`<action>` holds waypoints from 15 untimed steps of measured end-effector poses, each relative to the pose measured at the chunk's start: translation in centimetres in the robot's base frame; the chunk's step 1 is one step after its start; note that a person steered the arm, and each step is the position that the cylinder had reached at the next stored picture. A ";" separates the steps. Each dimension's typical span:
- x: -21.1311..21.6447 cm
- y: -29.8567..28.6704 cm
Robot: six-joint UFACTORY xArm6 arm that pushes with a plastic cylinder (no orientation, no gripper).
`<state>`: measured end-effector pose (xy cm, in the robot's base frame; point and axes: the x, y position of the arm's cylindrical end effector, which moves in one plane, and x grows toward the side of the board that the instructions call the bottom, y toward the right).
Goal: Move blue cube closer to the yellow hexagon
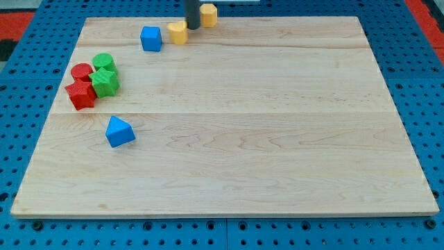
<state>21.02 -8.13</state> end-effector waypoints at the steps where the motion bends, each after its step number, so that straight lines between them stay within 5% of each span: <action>1: 0.7 -0.1; 3: 4.3 5.7; 7: 8.2 -6.4; 11: 3.7 -15.3; 15: -0.1 -5.0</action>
<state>20.87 -13.10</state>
